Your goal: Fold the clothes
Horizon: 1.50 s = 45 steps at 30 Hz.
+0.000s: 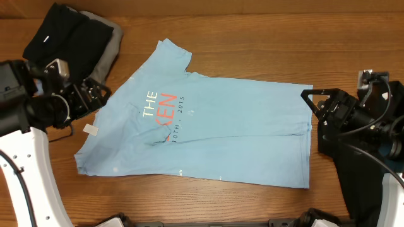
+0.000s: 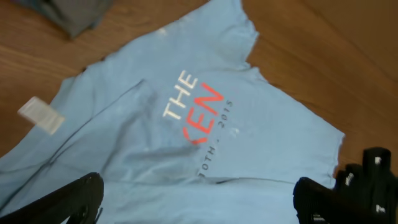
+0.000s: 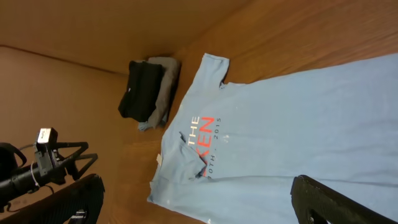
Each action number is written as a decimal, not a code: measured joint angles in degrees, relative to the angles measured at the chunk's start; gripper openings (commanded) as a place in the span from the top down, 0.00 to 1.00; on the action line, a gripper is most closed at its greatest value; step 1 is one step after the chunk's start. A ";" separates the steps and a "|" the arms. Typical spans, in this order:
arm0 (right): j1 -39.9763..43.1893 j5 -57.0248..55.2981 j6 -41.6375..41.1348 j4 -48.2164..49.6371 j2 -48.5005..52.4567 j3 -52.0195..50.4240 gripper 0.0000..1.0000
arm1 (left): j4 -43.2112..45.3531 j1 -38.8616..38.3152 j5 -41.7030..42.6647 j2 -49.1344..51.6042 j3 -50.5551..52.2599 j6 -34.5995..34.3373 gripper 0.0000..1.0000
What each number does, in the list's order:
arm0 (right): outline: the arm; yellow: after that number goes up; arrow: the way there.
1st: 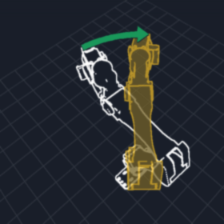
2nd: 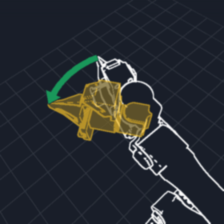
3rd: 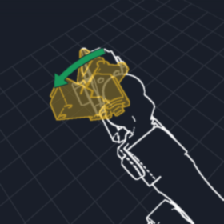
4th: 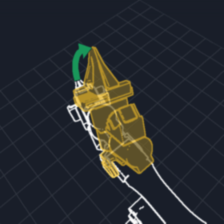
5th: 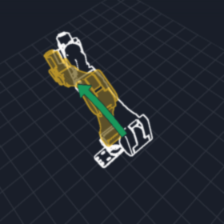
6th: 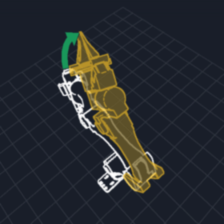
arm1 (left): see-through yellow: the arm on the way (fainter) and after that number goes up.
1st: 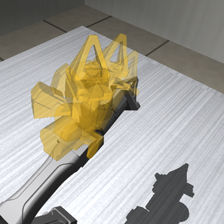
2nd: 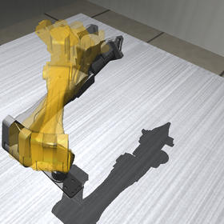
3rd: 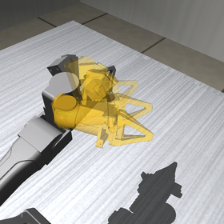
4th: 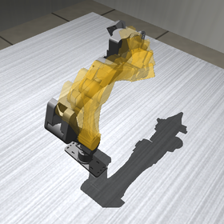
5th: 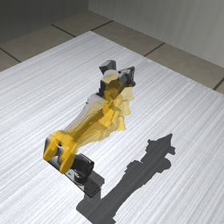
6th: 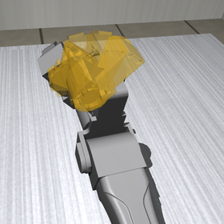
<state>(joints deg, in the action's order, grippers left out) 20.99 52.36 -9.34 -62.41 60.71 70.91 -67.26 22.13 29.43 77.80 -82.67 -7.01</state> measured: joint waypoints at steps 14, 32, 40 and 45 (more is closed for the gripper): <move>0.00 -3.65 -0.39 8.92 8.31 0.07 0.00 | 10.34 -21.84 -10.82 6.64 -4.09 0.35 0.00; 0.00 -19.61 -5.66 5.31 23.85 0.46 0.06 | 23.47 -22.27 -16.24 45.33 -28.72 5.86 0.05; 0.00 -19.87 -5.62 1.73 23.87 0.68 0.07 | 35.45 -23.96 -16.44 54.58 -28.81 5.95 0.07; 0.00 -21.46 -5.60 0.28 23.89 0.68 0.07 | 37.38 -25.90 -17.03 57.35 -29.11 5.92 0.07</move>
<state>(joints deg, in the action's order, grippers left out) 20.99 30.89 -14.94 -62.13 84.60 71.59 -29.89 -3.77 12.40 135.15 -111.79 -1.08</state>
